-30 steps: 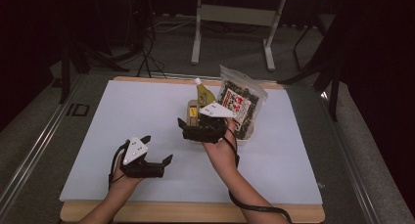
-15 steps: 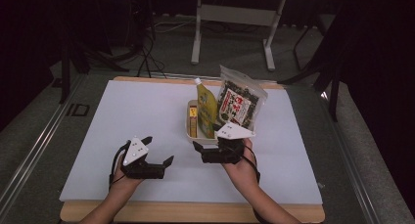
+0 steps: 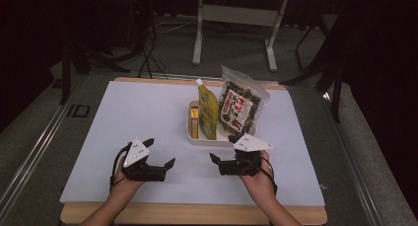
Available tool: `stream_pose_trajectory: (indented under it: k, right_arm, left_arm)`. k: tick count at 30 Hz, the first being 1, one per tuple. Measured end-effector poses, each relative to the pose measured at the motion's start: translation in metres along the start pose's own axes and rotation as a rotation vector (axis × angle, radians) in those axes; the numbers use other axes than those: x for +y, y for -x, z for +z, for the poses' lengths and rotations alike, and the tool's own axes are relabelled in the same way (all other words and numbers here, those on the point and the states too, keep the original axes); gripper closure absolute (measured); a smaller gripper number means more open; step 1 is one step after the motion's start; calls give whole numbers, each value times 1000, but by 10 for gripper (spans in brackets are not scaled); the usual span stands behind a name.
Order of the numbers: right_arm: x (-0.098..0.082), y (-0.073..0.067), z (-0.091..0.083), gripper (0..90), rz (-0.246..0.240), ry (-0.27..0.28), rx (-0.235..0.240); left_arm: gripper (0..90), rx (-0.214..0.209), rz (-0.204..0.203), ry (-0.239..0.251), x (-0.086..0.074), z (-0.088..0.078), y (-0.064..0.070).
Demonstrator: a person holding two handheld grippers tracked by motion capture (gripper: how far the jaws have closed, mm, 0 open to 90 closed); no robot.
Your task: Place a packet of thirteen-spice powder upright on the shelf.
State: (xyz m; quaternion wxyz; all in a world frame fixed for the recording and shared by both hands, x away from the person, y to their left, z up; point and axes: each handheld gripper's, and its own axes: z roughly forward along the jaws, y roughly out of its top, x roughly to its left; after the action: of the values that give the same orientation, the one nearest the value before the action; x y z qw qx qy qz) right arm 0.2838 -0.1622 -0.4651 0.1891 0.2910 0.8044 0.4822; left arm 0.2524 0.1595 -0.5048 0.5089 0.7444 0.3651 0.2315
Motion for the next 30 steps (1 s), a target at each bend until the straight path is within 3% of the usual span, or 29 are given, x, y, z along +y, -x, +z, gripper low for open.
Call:
stream_pose_trajectory:
  k: [15,20,30]
  right_arm:
    - [-26,14,-27,141,8,-21,-50]
    - [-35,20,-31,142,35,-43,-55]
    - [-42,23,-32,142,24,-85,-68]
  left_arm:
    - [27,-8,7,-7,-2,0,-1]
    - [27,-11,13,-12,-3,1,0]
    - [27,-23,11,-19,-4,2,0]
